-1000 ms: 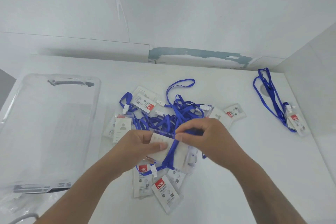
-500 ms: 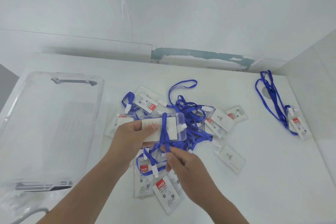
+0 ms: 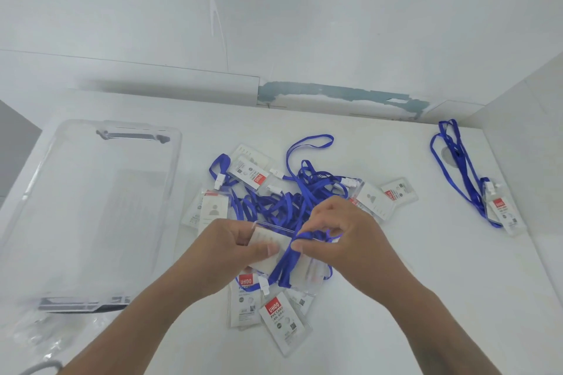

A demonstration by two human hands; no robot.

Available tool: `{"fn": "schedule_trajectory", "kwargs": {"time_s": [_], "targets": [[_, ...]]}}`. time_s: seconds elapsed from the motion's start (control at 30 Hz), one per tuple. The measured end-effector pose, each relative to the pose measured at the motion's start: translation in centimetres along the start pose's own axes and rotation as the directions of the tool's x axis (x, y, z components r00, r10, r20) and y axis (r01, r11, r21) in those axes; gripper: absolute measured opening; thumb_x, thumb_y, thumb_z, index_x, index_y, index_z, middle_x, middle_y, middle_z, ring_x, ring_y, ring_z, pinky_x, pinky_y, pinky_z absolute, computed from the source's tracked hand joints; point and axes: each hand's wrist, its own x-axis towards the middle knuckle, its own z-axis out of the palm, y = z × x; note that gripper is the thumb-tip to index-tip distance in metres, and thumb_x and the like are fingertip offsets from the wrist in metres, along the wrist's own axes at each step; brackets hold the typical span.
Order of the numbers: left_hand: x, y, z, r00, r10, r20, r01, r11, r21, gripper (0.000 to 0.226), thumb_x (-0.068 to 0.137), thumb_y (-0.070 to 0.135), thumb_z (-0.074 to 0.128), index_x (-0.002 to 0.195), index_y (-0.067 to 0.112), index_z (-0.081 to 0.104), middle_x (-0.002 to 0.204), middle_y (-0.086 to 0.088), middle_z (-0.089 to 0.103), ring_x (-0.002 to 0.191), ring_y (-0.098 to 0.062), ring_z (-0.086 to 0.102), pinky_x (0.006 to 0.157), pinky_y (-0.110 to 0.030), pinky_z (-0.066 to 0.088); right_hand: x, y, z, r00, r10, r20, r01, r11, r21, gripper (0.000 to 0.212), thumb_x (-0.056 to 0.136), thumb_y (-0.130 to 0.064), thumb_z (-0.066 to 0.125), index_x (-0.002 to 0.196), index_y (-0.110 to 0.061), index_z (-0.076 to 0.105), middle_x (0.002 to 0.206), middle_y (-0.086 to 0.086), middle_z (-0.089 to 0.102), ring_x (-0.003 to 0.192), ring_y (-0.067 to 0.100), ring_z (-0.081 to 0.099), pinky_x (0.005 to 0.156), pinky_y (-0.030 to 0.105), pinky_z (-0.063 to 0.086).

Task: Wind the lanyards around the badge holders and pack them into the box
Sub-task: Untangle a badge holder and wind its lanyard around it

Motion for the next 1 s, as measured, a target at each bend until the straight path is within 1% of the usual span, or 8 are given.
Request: {"fn": "schedule_trajectory", "kwargs": {"time_s": [0.1, 0.2, 0.33, 0.4, 0.5, 0.73, 0.87, 1.0], "targets": [[-0.5, -0.1, -0.7, 0.999, -0.024, 0.025, 0.026, 0.997, -0.071, 0.009, 0.087, 0.021, 0.072, 0.089, 0.026, 0.079, 0.089, 0.003, 0.079, 0.084, -0.014, 0.075, 0.076, -0.030, 0.057, 0.2, 0.0, 0.6, 0.993, 0.110, 0.039, -0.116, 0.968, 0.220, 0.014, 0.072, -0.025, 0.085, 0.077, -0.028, 0.073, 0.090, -0.014, 0.070, 0.087, 0.004, 0.066, 0.077, 0.022, 0.050], [-0.9, 0.1, -1.4, 0.997, -0.035, 0.074, 0.040, 0.997, -0.060, 0.014, 0.086, 0.018, 0.073, 0.084, 0.031, 0.080, 0.089, 0.003, 0.079, 0.084, -0.012, 0.075, 0.074, -0.025, 0.057, 0.1, -0.3, 1.2, 0.984, 0.152, 0.092, -0.175, 0.919, 0.354, 0.020, 0.073, -0.014, 0.085, 0.081, -0.022, 0.069, 0.082, -0.002, 0.074, 0.080, 0.017, 0.071, 0.070, 0.021, 0.052], [-1.1, 0.6, -1.7, 0.997, -0.052, 0.056, 0.045, 0.993, 0.112, 0.020, 0.072, 0.031, 0.084, 0.089, 0.033, 0.073, 0.087, 0.014, 0.075, 0.081, -0.013, 0.072, 0.081, -0.035, 0.060, 0.6, -1.2, 1.0, 0.982, 0.134, 0.135, -0.162, 0.960, 0.229, 0.027, 0.070, -0.018, 0.087, 0.081, -0.031, 0.066, 0.081, -0.003, 0.074, 0.074, 0.016, 0.071, 0.068, 0.027, 0.057], [-1.4, 1.1, -1.4, 1.000, 0.014, -0.012, -0.010, 0.971, 0.241, 0.034, 0.063, 0.045, 0.085, 0.091, 0.042, 0.067, 0.091, 0.027, 0.069, 0.084, -0.005, 0.067, 0.079, -0.030, 0.057, 1.1, -2.1, 0.9, 0.978, 0.108, 0.177, -0.135, 0.979, 0.151, 0.028, 0.069, -0.021, 0.087, 0.082, -0.032, 0.065, 0.081, -0.004, 0.073, 0.074, 0.014, 0.071, 0.069, 0.033, 0.059], [-1.7, 1.9, -1.3, 0.993, 0.106, -0.055, -0.084, 0.950, 0.301, 0.027, 0.067, 0.044, 0.084, 0.089, 0.042, 0.069, 0.088, 0.031, 0.068, 0.088, 0.006, 0.064, 0.088, -0.030, 0.054, 1.9, -3.8, 0.8, 0.972, 0.068, 0.225, -0.087, 0.993, 0.078, 0.026, 0.070, -0.019, 0.084, 0.085, -0.029, 0.064, 0.082, -0.005, 0.074, 0.076, 0.014, 0.072, 0.076, 0.039, 0.060], [-2.6, 2.1, -4.3, 0.993, 0.080, -0.089, -0.063, 0.983, 0.175, 0.015, 0.073, 0.036, 0.083, 0.085, 0.036, 0.075, 0.086, 0.017, 0.075, 0.090, -0.012, 0.070, 0.091, -0.042, 0.055, 3.1, -5.5, 2.9, 0.983, 0.057, 0.174, -0.089, 0.980, 0.181, 0.024, 0.069, -0.023, 0.087, 0.083, -0.025, 0.068, 0.083, -0.005, 0.076, 0.079, 0.012, 0.073, 0.080, 0.037, 0.060], [-3.3, 1.2, -6.2, 0.973, 0.057, -0.224, -0.055, 0.998, 0.013, 0.012, 0.076, 0.025, 0.082, 0.084, 0.024, 0.074, 0.084, 0.008, 0.077, 0.083, -0.018, 0.072, 0.083, -0.037, 0.057, 3.2, -5.9, 4.4, 0.990, 0.094, 0.101, -0.126, 0.915, 0.384, 0.025, 0.070, -0.031, 0.083, 0.090, -0.022, 0.071, 0.086, -0.003, 0.076, 0.079, 0.009, 0.072, 0.072, 0.022, 0.056], [-3.8, 0.4, -8.6, 0.930, -0.021, -0.368, -0.045, 0.984, -0.170, 0.010, 0.081, 0.023, 0.078, 0.087, 0.020, 0.071, 0.079, 0.002, 0.077, 0.065, -0.008, 0.067, 0.067, -0.024, 0.047, 3.1, -6.5, 6.5, 0.985, 0.114, 0.128, -0.157, 0.902, 0.402, 0.027, 0.078, -0.022, 0.080, 0.103, -0.026, 0.070, 0.093, -0.006, 0.075, 0.086, 0.014, 0.073, 0.075, 0.031, 0.060]]}}
